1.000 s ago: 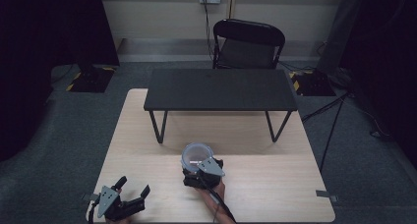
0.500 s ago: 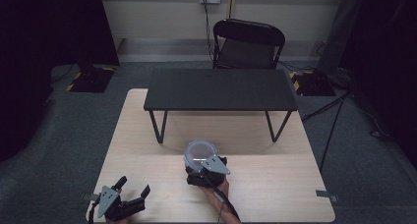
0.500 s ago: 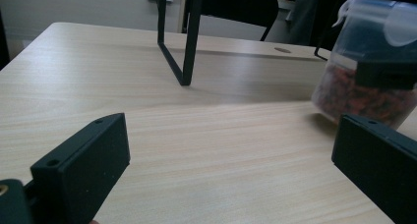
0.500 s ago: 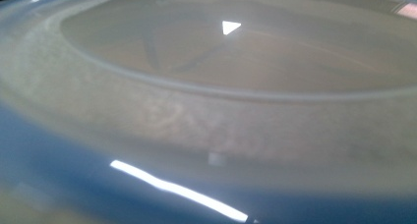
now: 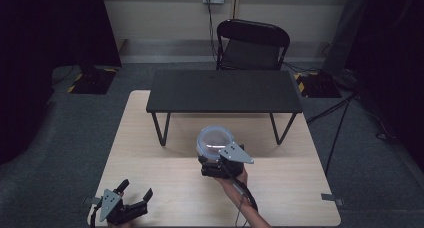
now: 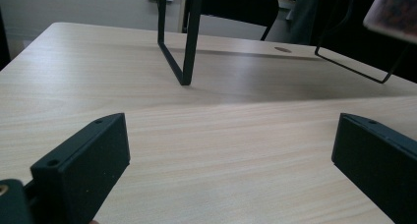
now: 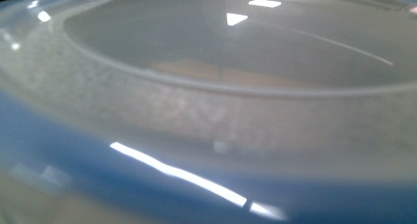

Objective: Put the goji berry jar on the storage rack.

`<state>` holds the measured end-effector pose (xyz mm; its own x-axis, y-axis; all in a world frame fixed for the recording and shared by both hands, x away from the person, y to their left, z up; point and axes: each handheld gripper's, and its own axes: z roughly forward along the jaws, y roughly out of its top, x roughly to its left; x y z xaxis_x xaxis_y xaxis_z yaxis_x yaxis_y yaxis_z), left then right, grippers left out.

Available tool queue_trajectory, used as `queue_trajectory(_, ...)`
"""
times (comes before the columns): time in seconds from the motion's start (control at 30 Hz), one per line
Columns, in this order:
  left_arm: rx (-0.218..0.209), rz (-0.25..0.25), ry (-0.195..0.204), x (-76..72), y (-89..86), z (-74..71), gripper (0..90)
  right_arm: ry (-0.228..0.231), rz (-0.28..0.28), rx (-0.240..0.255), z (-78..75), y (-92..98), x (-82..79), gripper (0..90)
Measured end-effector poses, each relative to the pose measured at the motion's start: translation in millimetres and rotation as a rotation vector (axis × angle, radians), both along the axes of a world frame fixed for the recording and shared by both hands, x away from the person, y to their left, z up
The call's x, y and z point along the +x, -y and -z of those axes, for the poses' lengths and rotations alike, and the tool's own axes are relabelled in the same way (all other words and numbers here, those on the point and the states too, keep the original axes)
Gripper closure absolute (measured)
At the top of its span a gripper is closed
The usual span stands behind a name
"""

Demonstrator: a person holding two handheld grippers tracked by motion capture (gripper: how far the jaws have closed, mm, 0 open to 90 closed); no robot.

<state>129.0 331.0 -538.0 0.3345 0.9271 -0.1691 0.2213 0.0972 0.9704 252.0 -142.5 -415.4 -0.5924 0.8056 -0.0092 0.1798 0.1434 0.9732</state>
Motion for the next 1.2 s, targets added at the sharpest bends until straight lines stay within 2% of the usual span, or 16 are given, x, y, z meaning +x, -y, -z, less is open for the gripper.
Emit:
queue_trajectory(0.07,0.0,0.0,-0.001,0.0,0.0,-0.1,0.2,0.005,0.003,-0.003,-5.6,1.8,0.7,1.9)
queue_trajectory(0.13,0.001,0.0,-0.001,0.0,-0.2,-0.2,0.2,0.019,0.01,-0.002,-21.2,7.6,4.1,1.9)
queue_trajectory(0.27,0.003,0.001,-0.002,0.0,0.0,-0.4,0.2,0.024,0.031,0.006,-40.4,13.7,10.6,1.9)
queue_trajectory(0.47,0.002,0.0,-0.002,0.0,0.0,-0.5,0.2,0.034,0.05,0.023,-71.3,20.7,27.1,1.9)
queue_trajectory(0.63,0.002,-0.001,-0.002,-0.2,0.3,-0.4,0.2,0.02,0.056,0.032,-97.3,19.3,42.6,2.0)
queue_trajectory(0.7,-0.002,-0.001,0.0,-0.2,-0.1,0.0,0.2,0.026,0.063,0.038,-102.6,18.3,49.4,2.0)
queue_trajectory(0.83,-0.004,-0.001,-0.001,-0.1,-0.7,0.0,0.1,0.008,0.085,0.045,-113.0,13.9,62.2,1.9)
queue_trajectory(0.97,-0.002,0.0,0.0,0.2,-0.9,0.1,0.2,-0.007,0.126,0.026,-124.2,5.3,81.9,1.9)
queue_trajectory(1.07,-0.002,0.0,0.0,0.2,-1.1,0.1,0.2,-0.005,0.142,0.015,-127.1,2.0,92.6,1.9)
queue_trajectory(1.13,-0.003,0.0,0.0,0.2,-1.2,0.1,0.1,-0.013,0.152,0.016,-128.6,0.4,95.6,1.9)
queue_trajectory(1.2,-0.003,0.0,0.0,0.3,-1.3,0.1,0.2,-0.033,0.174,0.024,-131.7,-3.0,106.0,1.9)
